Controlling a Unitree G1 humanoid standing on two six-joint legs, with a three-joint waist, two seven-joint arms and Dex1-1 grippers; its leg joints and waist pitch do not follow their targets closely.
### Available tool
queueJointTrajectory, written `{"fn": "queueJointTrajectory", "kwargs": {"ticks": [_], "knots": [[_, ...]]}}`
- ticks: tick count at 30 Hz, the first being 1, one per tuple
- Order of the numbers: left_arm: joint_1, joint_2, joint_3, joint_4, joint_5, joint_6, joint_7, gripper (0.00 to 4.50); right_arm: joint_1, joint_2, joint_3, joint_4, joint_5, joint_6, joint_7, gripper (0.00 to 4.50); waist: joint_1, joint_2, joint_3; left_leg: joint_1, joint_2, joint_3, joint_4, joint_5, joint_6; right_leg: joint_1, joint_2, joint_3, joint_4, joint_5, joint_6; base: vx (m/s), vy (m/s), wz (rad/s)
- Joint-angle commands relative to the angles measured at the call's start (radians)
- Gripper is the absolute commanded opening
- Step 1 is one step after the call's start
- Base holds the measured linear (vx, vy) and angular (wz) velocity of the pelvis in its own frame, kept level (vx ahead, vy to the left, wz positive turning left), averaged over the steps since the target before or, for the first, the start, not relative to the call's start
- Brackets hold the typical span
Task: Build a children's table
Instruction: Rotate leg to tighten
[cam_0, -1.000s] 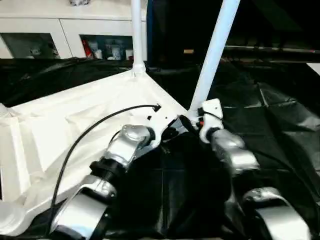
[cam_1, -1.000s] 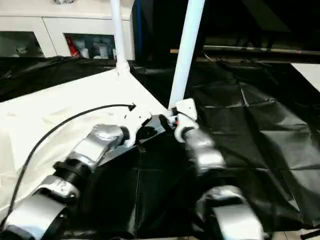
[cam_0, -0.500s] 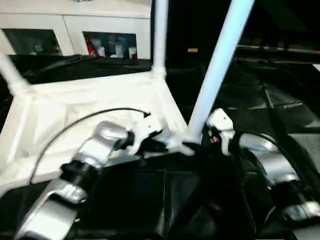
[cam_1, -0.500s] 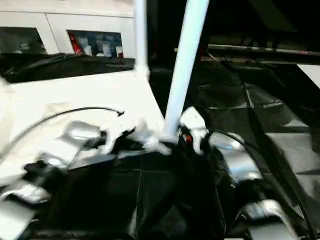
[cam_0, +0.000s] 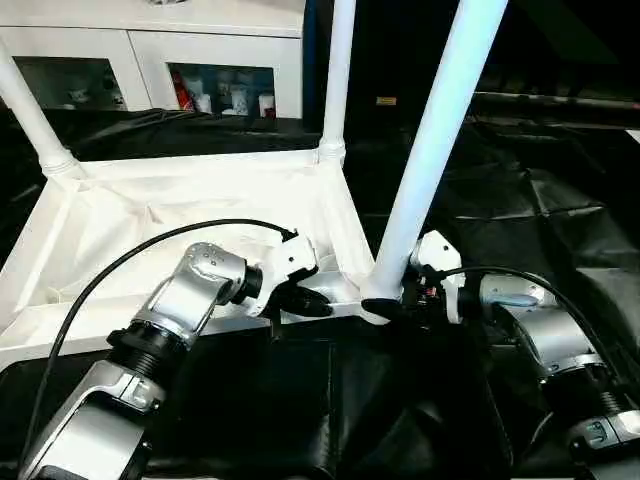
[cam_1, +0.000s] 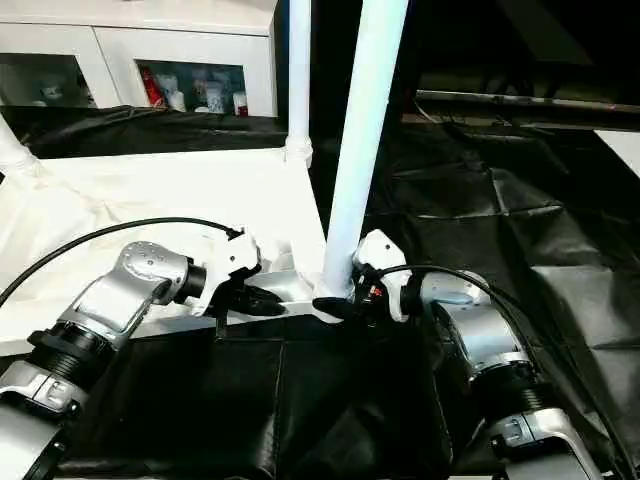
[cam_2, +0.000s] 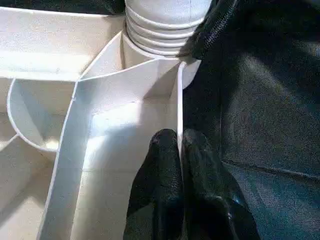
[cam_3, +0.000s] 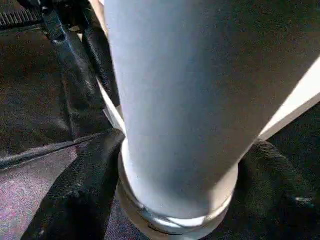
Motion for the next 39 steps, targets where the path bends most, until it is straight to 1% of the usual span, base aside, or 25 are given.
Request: {"fn": "queueJointTrajectory", "kwargs": {"ticks": [1, 5, 7, 8, 9, 10, 11, 12, 13, 16, 18, 20, 21, 23, 25, 27, 28, 30, 32, 33, 34, 35, 36, 37, 39], "knots": [[0.006, -0.005, -0.01, -0.027, -0.011, 0.005, -0.008, 0.0, -0.001, 0.007, -0.001, -0.008, 0.0, 0.006, 0.002, 2.94, 0.003, -0.01, -0.07, 0.031, 0.061, -0.029, -0.069, -0.17, 0.065, 0.043, -0.061, 0.038, -0.061, -0.113, -0.279, 0.0, 0.0, 0.0], [0.004, -0.023, 0.008, -0.006, -0.008, 0.009, 0.041, 0.0, -0.015, 0.044, -0.029, 0.048, -0.012, 0.004, -0.091, 2.77, -0.001, -0.009, -0.069, 0.032, 0.061, -0.03, -0.071, -0.192, 0.05, 0.041, -0.062, 0.038, -0.064, -0.143, -0.278, 0.0, 0.0, 0.0], [-0.03, -0.088, 0.071, 0.075, 0.0, 0.014, 0.213, 0.0, -0.04, 0.107, -0.08, 0.139, -0.026, 0.0, -0.267, 2.76, -0.006, -0.008, -0.065, 0.032, 0.059, -0.03, -0.074, -0.225, 0.03, 0.037, -0.061, 0.038, -0.07, -0.19, -0.272, 0.0, 0.0, 0.0], [-0.051, -0.12, 0.103, 0.115, -0.002, 0.027, 0.294, 0.0, -0.051, 0.141, -0.105, 0.182, -0.028, 0.002, -0.357, 2.76, -0.01, -0.008, -0.067, 0.038, 0.057, -0.031, -0.074, -0.258, -0.001, 0.034, -0.062, 0.037, -0.076, -0.25, -0.26, 0.0, 0.0, 0.0], [-0.075, -0.156, 0.136, 0.16, -0.001, 0.041, 0.391, 0.0, -0.064, 0.179, -0.134, 0.229, -0.025, 0.01, -0.456, 2.76, -0.013, -0.008, -0.067, 0.038, 0.056, -0.032, -0.074, -0.261, -0.01, 0.034, -0.062, 0.038, -0.076, -0.26, -0.256, 0.0, 0.0, 0.0], [-0.086, -0.173, 0.149, 0.182, 0.001, 0.047, 0.439, 0.0, -0.071, 0.2, -0.146, 0.252, -0.026, 0.015, -0.512, 2.76, -0.011, -0.005, -0.066, 0.04, 0.056, -0.036, -0.077, -0.276, -0.023, 0.034, -0.063, 0.036, -0.081, -0.288, -0.241, 0.0, 0.0, 0.0], [-0.088, -0.177, 0.149, 0.186, 0.003, 0.048, 0.448, 0.0, -0.074, 0.206, -0.149, 0.259, -0.029, 0.015, -0.533, 2.76, -0.012, -0.007, -0.067, 0.04, 0.056, -0.035, -0.077, -0.279, -0.023, 0.033, -0.062, 0.036, -0.081, -0.287, -0.236, 0.0, 0.0, 0.0], [-0.099, -0.199, 0.151, 0.208, 0.015, 0.053, 0.507, 0.0, -0.091, 0.24, -0.163, 0.304, -0.047, 0.012, -0.659, 2.75, -0.01, -0.001, -0.068, 0.037, 0.057, -0.037, -0.078, -0.266, -0.02, 0.036, -0.063, 0.038, -0.079, -0.262, -0.231, 0.0, 0.0, 0.0], [-0.104, -0.215, 0.152, 0.218, 0.022, 0.054, 0.541, 0.0, -0.104, 0.262, -0.174, 0.332, -0.052, 0.016, -0.729, 2.75, -0.016, -0.005, -0.068, 0.033, 0.055, -0.035, -0.079, -0.26, -0.018, 0.035, -0.059, 0.038, -0.078, -0.236, -0.232, 0.0, 0.0, 0.0], [-0.111, -0.259, 0.144, 0.237, 0.043, 0.05, 0.616, 0.0, -0.147, 0.319, -0.19, 0.407, -0.07, 0.016, -0.868, 2.75, -0.017, -0.004, -0.068, 0.038, 0.052, -0.034, -0.076, -0.278, -0.013, 0.033, -0.062, 0.038, -0.086, -0.271, -0.224, 0.0, 0.0, 0.0], [-0.113, -0.273, 0.136, 0.244, 0.054, 0.047, 0.629, 0.0, -0.164, 0.336, -0.193, 0.431, -0.075, 0.004, -0.882, 2.75, -0.016, -0.003, -0.067, 0.036, 0.052, -0.035, -0.078, -0.28, -0.012, 0.034, -0.062, 0.037, -0.088, -0.288, -0.21, 0.0, 0.0, 0.0], [-0.115, -0.286, 0.124, 0.254, 0.067, 0.048, 0.637, 0.0, -0.191, 0.364, -0.194, 0.458, -0.079, -0.024, -0.873, 2.75, -0.016, -0.002, -0.068, 0.036, 0.053, -0.036, -0.08, -0.279, -0.01, 0.034, -0.06, 0.037, -0.087, -0.273, -0.205, 0.0, 0.0, 0.0], [-0.115, -0.286, 0.124, 0.255, 0.067, 0.048, 0.638, 0.0, -0.193, 0.365, -0.194, 0.459, -0.078, -0.025, -0.872, 3.1, -0.016, -0.002, -0.068, 0.035, 0.054, -0.036, -0.081, -0.281, -0.009, 0.035, -0.06, 0.036, -0.085, -0.268, -0.205, 0.0, 0.0, 0.0], [-0.116, -0.284, 0.122, 0.26, 0.065, 0.046, 0.645, 0.0, -0.2, 0.373, -0.196, 0.468, -0.07, -0.041, -0.865, 3.45, -0.016, -0.004, -0.067, 0.035, 0.054, -0.035, -0.082, -0.286, -0.007, 0.034, -0.059, 0.037, -0.085, -0.257, -0.206, 0.0, 0.0, 0.0], [-0.115, -0.275, 0.121, 0.266, 0.061, 0.041, 0.646, 0.0, -0.207, 0.373, -0.195, 0.473, -0.066, -0.066, -0.85, 3.45, -0.016, -0.002, -0.067, 0.037, 0.054, -0.036, -0.082, -0.302, -0.008, 0.033, -0.06, 0.036, -0.087, -0.272, -0.207, 0.0, 0.0, 0.0], [-0.113, -0.261, 0.119, 0.264, 0.063, 0.031, 0.631, 0.0, -0.211, 0.362, -0.182, 0.467, -0.071, -0.078, -0.826, 3.72, -0.018, -0.004, -0.066, 0.032, 0.053, -0.038, -0.084, -0.306, -0.009, 0.036, -0.061, 0.036, -0.087, -0.286, -0.2, 0.0, 0.0, 0.0], [-0.11, -0.254, 0.119, 0.262, 0.063, 0.02, 0.618, 0.0, -0.209, 0.352, -0.172, 0.458, -0.079, -0.087, -0.798, 3.85, -0.019, -0.004, -0.065, 0.032, 0.053, -0.038, -0.084, -0.314, -0.008, 0.035, -0.061, 0.035, -0.089, -0.301, -0.195, 0.0, 0.0, 0.0], [-0.103, -0.236, 0.115, 0.258, 0.065, 0.007, 0.583, 0.0, -0.197, 0.325, -0.149, 0.427, -0.093, -0.103, -0.726, 3.85, -0.023, -0.007, -0.065, 0.03, 0.053, -0.038, -0.083, -0.312, -0.004, 0.036, -0.062, 0.035, -0.089, -0.305, -0.194, 0.0, 0.0, 0.0], [-0.092, -0.218, 0.109, 0.248, 0.068, 0.004, 0.556, 0.0, -0.174, 0.294, -0.131, 0.379, -0.093, -0.109, -0.647, 3.85, -0.02, -0.007, -0.064, 0.031, 0.054, -0.037, -0.082, -0.305, 0.007, 0.036, -0.062, 0.036, -0.092, -0.3, -0.194, 0.0, 0.0, 0.0], [-0.074, -0.194, 0.096, 0.227, 0.064, -0.022, 0.502, 0.0, -0.143, 0.248, -0.112, 0.316, -0.089, -0.113, -0.561, 3.85, -0.021, -0.007, -0.065, 0.031, 0.054, -0.036, -0.081, -0.298, 0.011, 0.036, -0.061, 0.037, -0.089, -0.289, -0.197, 0.0, 0.0, 0.0], [-0.062, -0.178, 0.092, 0.212, 0.057, -0.023, 0.469, 0.0, -0.122, 0.215, -0.102, 0.273, -0.081, -0.113, -0.498, 3.85, -0.017, -0.008, -0.066, 0.027, 0.056, -0.037, -0.081, -0.286, 0.022, 0.042, -0.062, 0.037, -0.089, -0.276, -0.193, 0.0, 0.0, 0.0], [-0.053, -0.164, 0.083, 0.202, 0.054, -0.038, 0.436, 0.0, -0.111, 0.193, -0.095, 0.251, -0.078, -0.116, -0.462, 3.85, -0.018, -0.008, -0.067, 0.025, 0.057, -0.038, -0.081, -0.265, 0.03, 0.043, -0.061, 0.037, -0.083, -0.239, -0.201, 0.0, 0.0, 0.0], [-0.041, -0.148, 0.072, 0.187, 0.046, -0.054, 0.387, 0.0, -0.099, 0.166, -0.083, 0.228, -0.08, -0.12, -0.422, 3.85, -0.019, -0.009, -0.067, 0.025, 0.056, -0.037, -0.08, -0.257, 0.035, 0.043, -0.06, 0.036, -0.082, -0.23, -0.208, 0.0, 0.0, 0.0], [-0.039, -0.144, 0.07, 0.184, 0.045, -0.058, 0.377, 0.0, -0.097, 0.161, -0.08, 0.225, -0.081, -0.122, -0.415, 3.85, -0.018, -0.008, -0.069, 0.024, 0.056, -0.036, -0.077, -0.239, 0.044, 0.045, -0.06, 0.036, -0.078, -0.2, -0.219, 0.0, 0.0, 0.0], [-0.02, -0.116, 0.05, 0.158, 0.033, -0.086, 0.301, 0.0, -0.083, 0.125, -0.061, 0.199, -0.087, -0.131, -0.361, 3.85, -0.02, -0.007, -0.069, 0.027, 0.056, -0.034, -0.076, -0.234, 0.05, 0.042, -0.06, 0.036, -0.076, -0.182, -0.242, 0.0, 0.0, 0.0]]}}
